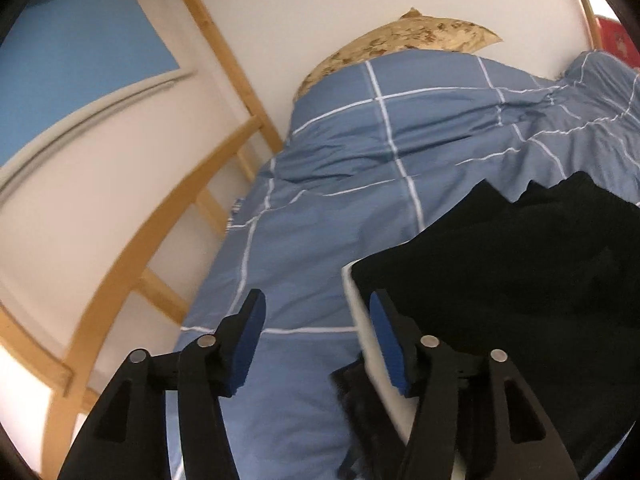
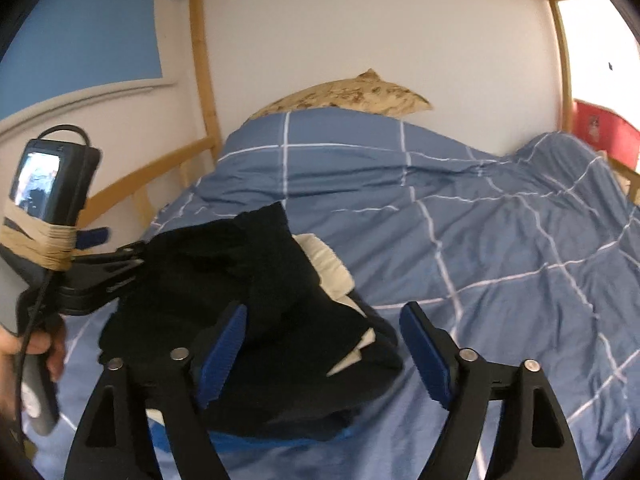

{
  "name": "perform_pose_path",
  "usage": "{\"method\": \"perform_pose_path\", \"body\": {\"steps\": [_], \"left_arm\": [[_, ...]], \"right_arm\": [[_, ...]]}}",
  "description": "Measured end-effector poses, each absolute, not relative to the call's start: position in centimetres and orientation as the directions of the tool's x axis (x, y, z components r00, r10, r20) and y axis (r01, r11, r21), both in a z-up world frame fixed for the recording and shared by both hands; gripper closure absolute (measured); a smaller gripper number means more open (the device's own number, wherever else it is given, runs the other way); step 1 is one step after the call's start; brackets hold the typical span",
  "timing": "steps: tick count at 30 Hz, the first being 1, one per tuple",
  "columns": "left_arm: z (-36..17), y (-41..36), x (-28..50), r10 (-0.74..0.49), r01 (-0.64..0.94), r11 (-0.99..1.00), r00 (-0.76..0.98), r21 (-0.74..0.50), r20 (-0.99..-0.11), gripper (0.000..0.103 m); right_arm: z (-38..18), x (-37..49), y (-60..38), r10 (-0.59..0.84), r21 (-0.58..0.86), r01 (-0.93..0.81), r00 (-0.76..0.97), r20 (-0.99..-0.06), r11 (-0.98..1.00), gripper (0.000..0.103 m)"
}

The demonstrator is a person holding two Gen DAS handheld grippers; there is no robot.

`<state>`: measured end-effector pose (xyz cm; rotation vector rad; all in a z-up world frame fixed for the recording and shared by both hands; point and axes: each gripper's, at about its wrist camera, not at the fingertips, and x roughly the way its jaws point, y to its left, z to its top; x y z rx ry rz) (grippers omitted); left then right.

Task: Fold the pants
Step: 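Lower the shorts onto the clothes stack and open both grippers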

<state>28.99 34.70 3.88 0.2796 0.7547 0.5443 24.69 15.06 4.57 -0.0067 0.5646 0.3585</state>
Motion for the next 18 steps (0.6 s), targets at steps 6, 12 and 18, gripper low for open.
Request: {"method": "perform_pose_path", "body": {"steps": [6,12,18], "left_arm": [[7.1,32.6,23.8,0.53,-0.38,0.846,0.676,0.373,-0.512,0.037],[10.1,27.3,16.6,0.504,-0.374,0.856,0.758,0.356,-0.414,0.007],[10.4,21.0,11.1,0.472,-0.343,0.864,0.808,0.369,-0.352,0.0]], "right_arm": [[6.6,21.8,13.4,0.338,0.09,-0.333,0.832,-0.439,0.939,0.016],[9.1,18.3,9.6,0.374,0.058,-0.382,0.845,-0.382,0.922,0.004],[9.5,15.8,3.8,0.384,0.072,-0.39,0.83,-0.405,0.918,0.003]]}}
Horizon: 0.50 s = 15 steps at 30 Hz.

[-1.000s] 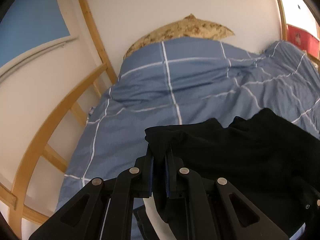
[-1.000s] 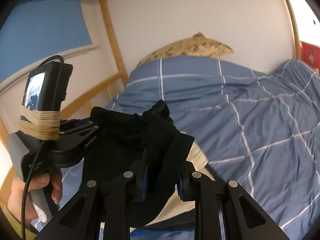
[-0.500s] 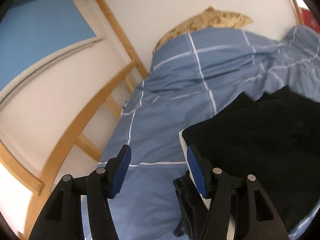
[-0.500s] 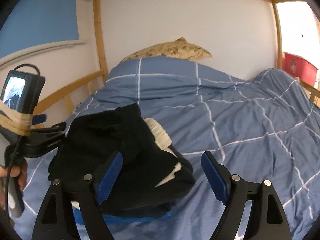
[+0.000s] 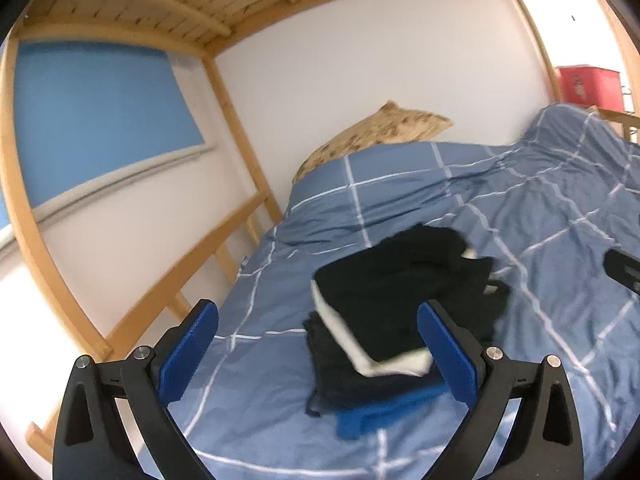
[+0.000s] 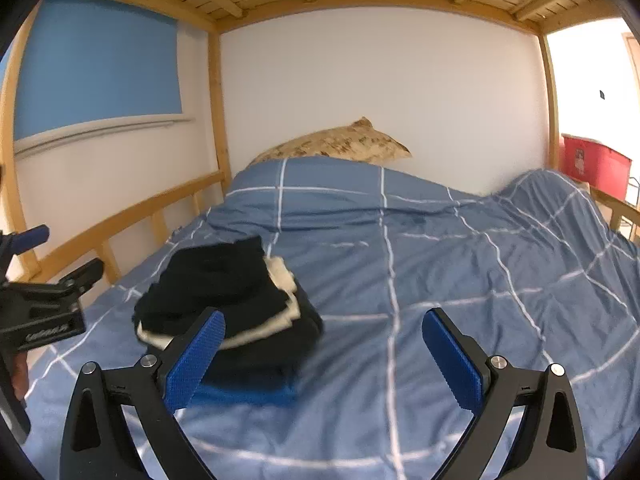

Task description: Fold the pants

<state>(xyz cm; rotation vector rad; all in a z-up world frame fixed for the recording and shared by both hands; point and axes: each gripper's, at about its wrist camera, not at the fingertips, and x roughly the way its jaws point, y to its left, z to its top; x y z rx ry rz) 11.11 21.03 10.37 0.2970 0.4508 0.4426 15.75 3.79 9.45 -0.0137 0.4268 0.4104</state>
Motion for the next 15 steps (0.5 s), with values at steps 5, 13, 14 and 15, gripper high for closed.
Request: {"method": "perform_pose_path", "body": {"steps": [5,13,14,15], "left_arm": [[9.8,17.1,8.5,0.419,-0.312,0.894,0.837,0.321,-0.352,0.0],[7.5,11.9,4.3,0.357,-0.282,0.93,0.847,0.236,-0.393,0.0],[7.2,11.3,3.8,0.36,-0.282,0.929,0.845,0.241,-0.397,0.0],[6.9,10.8,3.5,0.363,-0.284,0.927,0.841,0.244,-0.4,0.0]], "right_arm": [[8.7,13.1,-0.9,0.375,0.082,-0.377,0.825,-0.424,0.923,0.003],[8.5,8.3,-6.5,0.341,0.051,-0.353,0.842,-0.417,0.934,0.003],[8.5,7.8,-6.9,0.339,0.052,-0.35,0.844,-0.416,0.935,0.003],[8.4,7.4,-7.5,0.34,0.055,-0.35,0.843,-0.416,0.935,0.003]]}}
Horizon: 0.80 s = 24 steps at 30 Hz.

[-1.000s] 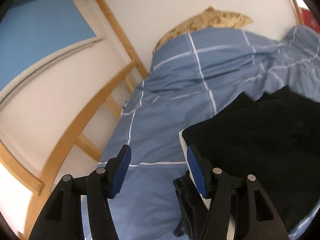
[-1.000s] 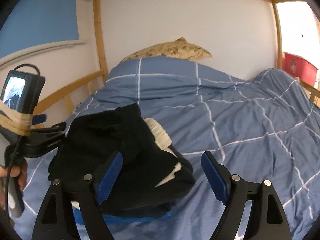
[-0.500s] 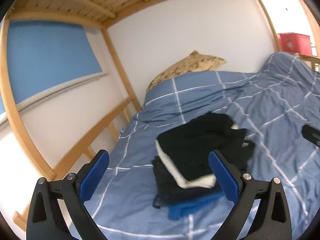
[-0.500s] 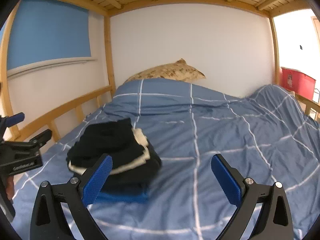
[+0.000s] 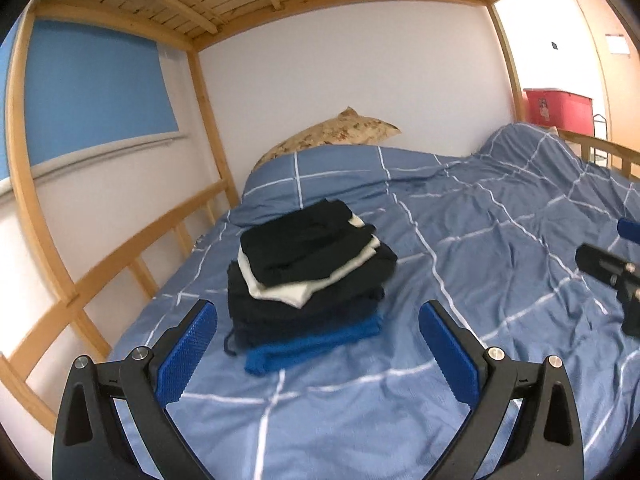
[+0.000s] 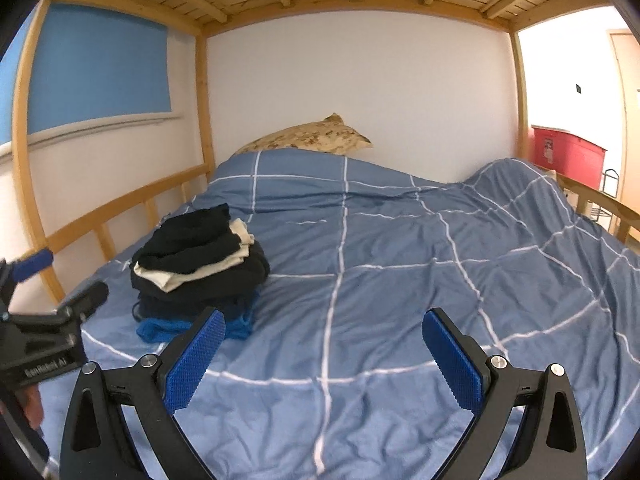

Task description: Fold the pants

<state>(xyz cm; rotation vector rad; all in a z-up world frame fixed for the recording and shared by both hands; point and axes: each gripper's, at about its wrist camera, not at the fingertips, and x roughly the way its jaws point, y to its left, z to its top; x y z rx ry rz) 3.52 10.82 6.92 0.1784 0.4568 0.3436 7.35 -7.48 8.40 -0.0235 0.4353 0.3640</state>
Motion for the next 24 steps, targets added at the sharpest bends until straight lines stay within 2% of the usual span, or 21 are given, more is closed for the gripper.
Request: {"method": "perform_pose_path", "body": {"steps": [6,13,24], "left_arm": [[6.2,8.2,1.2,0.35,-0.272,0.933,0.838,0.235,-0.419,0.0],[6.5,6.1,-0.1,0.365,-0.281,0.924,0.85,0.259,-0.38,0.0],[6.8,4.6,-1.6,0.343,-0.28,0.937,0.852,0.209,-0.396,0.0]], "right_arm": [[7.9,5.7,-10.2,0.358,0.106,-0.348,0.828,-0.431,0.931,0.003],[7.7,3.3,-12.8,0.319,0.11,-0.301,0.85,-0.419,0.947,0.003],[7.2,0.8,-15.2,0.294,0.105,-0.276,0.856,-0.425,0.956,0.003]]}}
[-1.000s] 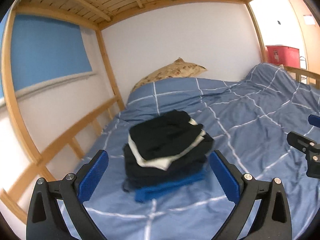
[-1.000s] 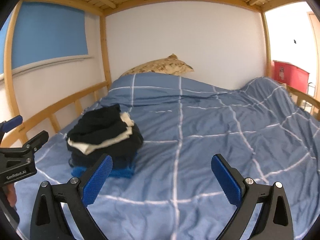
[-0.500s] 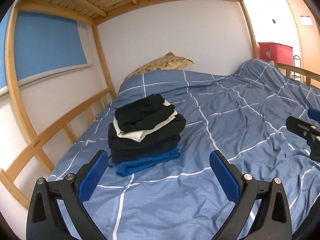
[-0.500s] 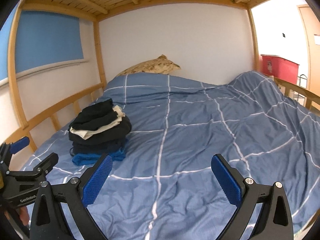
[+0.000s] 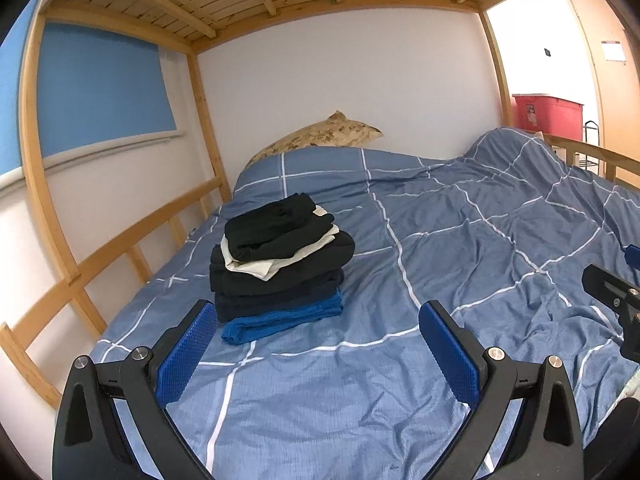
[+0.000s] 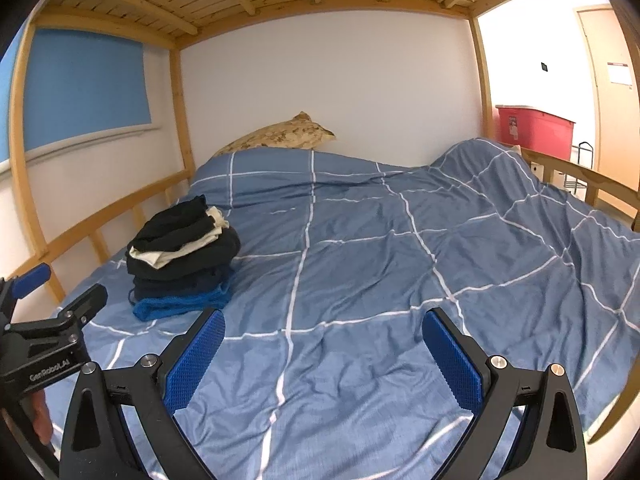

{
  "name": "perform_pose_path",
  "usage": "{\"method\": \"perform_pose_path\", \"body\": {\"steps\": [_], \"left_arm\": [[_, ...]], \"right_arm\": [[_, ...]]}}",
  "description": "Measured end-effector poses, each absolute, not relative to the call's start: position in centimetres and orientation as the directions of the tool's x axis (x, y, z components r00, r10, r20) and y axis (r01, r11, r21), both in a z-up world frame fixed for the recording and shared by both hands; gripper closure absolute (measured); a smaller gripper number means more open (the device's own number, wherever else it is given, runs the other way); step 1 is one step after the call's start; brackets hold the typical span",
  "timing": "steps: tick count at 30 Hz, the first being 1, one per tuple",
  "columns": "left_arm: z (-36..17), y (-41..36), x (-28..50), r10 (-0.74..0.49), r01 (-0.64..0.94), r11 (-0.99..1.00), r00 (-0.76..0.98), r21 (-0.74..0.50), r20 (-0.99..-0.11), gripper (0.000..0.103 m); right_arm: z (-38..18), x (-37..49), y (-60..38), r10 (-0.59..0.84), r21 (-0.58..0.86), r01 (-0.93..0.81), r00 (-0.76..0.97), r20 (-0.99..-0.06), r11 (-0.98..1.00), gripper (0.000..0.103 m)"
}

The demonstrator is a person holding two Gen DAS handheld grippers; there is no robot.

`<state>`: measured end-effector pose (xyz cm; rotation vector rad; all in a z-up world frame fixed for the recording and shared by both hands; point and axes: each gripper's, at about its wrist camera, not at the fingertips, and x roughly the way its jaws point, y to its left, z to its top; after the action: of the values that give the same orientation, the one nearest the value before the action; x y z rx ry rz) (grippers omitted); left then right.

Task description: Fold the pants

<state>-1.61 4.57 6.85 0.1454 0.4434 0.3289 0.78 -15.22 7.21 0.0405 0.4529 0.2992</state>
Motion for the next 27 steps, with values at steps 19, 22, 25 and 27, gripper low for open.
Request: {"method": "perform_pose_path", "body": {"steps": [19,22,25,27], "left_arm": [[7.5,3.9,-2.4,0.306,-0.249,0.949,0.87,0.191,-0.386,0.0],[7.5,3.9,-2.5,0.314,-0.256,0.947,0.867,0.196,-0.388,0.0],[7.6,3.9,-2.5,0.304,-0.246,0.95,0.866,0.191,-0.397,0.0],[7.5,3.9,-2.4,0.299,-0.242,0.952,0.864,0.187,-0.405,0.0]], "right_arm": [[7.9,-0.2,-16.8,0.268,0.11,-0.244,0.871,-0.413,0.963,0.003],[8.0,-0.3,-16.9,0.272,0.113,-0.248,0.87,-0.411,0.962,0.003],[8.0,-0.4,-16.8,0.27,0.111,-0.246,0.871,-0.411,0.963,0.003],[8.1,-0.4,-17.0,0.268,0.111,-0.244,0.871,-0.411,0.963,0.003]]}}
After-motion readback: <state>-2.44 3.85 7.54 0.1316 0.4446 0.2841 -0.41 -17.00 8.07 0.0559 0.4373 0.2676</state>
